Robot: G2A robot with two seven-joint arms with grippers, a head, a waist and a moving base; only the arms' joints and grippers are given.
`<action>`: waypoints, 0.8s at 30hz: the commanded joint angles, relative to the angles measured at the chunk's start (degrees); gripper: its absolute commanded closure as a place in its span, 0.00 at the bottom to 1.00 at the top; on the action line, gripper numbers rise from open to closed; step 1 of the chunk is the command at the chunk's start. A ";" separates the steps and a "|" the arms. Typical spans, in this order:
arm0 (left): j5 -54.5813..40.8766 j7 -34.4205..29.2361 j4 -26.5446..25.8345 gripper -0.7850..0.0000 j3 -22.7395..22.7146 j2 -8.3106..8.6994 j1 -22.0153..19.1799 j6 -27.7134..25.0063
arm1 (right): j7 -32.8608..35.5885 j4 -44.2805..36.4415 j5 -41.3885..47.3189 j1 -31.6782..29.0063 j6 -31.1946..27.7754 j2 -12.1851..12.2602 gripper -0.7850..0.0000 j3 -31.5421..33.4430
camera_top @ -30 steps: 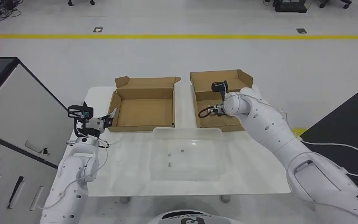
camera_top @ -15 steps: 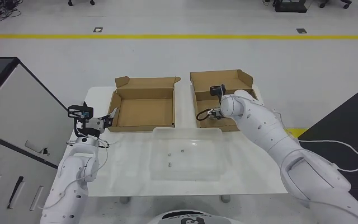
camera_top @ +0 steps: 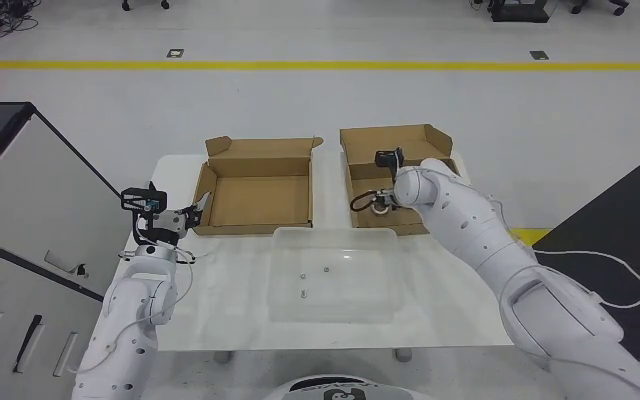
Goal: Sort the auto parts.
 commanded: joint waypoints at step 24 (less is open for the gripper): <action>0.00 0.00 0.00 0.00 0.00 0.00 0.00 0.00 | 3.10 -44.34 17.60 -25.57 -5.54 8.92 0.00 35.49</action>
